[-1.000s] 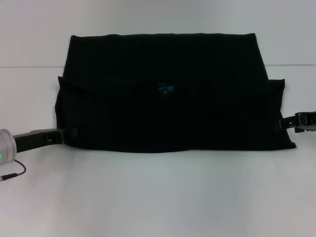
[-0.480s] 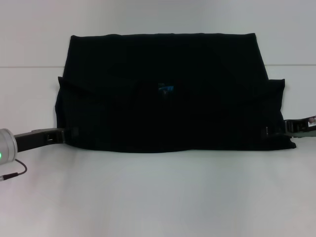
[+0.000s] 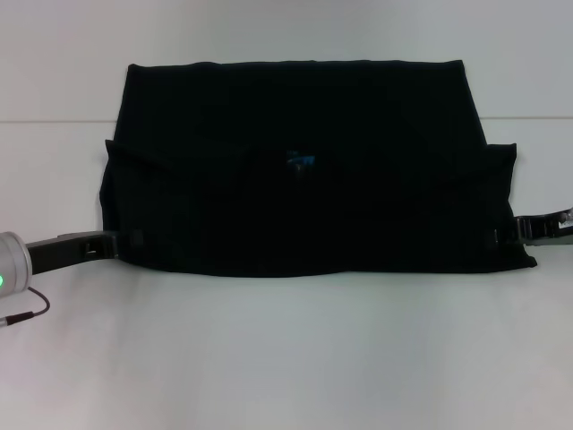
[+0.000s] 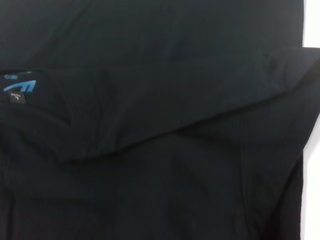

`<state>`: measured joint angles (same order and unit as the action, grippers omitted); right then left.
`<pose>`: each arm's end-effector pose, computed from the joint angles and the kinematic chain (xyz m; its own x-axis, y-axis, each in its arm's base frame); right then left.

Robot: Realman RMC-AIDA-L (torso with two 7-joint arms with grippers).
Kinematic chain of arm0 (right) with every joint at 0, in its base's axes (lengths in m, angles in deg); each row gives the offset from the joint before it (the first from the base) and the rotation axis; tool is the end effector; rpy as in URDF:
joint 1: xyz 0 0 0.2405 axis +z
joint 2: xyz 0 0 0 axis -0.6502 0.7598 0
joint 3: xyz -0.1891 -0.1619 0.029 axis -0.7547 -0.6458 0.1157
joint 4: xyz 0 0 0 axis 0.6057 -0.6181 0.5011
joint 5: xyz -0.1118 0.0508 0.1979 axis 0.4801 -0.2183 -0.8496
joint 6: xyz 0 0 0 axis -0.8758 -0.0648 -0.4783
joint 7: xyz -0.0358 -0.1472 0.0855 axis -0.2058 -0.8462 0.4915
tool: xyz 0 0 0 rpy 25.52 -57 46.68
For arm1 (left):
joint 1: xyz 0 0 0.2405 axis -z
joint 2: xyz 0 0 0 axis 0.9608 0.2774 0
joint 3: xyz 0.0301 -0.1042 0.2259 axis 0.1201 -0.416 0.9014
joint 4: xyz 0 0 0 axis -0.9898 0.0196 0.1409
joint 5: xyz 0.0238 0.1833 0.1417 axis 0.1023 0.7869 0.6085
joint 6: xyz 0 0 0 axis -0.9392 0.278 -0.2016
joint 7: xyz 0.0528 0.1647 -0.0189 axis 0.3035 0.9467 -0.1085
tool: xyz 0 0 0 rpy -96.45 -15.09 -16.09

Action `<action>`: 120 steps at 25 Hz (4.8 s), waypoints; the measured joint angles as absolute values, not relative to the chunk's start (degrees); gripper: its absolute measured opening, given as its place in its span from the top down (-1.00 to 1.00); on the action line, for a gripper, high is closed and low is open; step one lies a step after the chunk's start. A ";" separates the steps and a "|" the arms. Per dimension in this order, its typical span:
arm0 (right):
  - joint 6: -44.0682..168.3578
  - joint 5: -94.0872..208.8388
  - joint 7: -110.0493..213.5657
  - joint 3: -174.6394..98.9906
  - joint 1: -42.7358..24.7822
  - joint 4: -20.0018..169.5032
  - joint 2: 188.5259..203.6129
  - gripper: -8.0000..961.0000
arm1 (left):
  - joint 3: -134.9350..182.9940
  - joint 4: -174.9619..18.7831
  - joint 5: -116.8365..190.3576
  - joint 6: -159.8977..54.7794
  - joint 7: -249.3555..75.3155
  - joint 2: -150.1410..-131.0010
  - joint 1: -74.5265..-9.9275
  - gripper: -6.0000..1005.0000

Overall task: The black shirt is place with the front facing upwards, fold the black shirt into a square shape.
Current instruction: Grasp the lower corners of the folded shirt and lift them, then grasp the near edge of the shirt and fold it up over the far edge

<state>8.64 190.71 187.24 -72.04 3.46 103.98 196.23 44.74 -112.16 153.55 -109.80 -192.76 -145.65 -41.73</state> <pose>0.3147 0.4452 0.0040 0.3585 -0.8792 -0.3137 -0.8872 -0.2165 -0.4074 -0.3413 0.3964 -0.0074 0.4148 0.6977 0.5841 0.9099 -0.3242 -0.2588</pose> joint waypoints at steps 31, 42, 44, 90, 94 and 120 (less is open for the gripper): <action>-16.78 191.33 181.82 -72.43 -0.45 109.19 192.31 0.89 | 39.87 -118.03 164.90 -139.34 -198.72 -142.92 -42.90 0.92; -29.78 197.43 174.39 -72.46 -3.79 110.16 193.85 0.89 | 33.81 -119.90 179.46 -159.78 -198.31 -141.90 -44.31 0.93; -31.14 197.50 173.60 -72.51 -4.40 110.32 194.16 0.88 | 34.45 -120.28 182.09 -161.51 -199.05 -142.05 -44.38 0.93; 21.54 136.22 135.05 -50.36 -0.38 84.66 203.28 0.87 | 27.37 -104.33 142.11 -102.97 -189.89 -146.43 -37.71 0.88; 22.05 133.19 133.04 -50.34 -0.06 84.05 203.34 0.87 | 27.40 -103.28 140.04 -99.70 -186.98 -147.29 -37.17 0.87; 28.88 125.24 116.00 -50.22 5.56 82.36 203.70 0.86 | 27.51 -98.88 127.16 -87.17 -174.81 -149.60 -31.81 0.84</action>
<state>28.88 125.24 116.00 -50.22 5.56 82.36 203.70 27.51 -98.88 127.16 -87.17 -174.81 -149.60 -31.81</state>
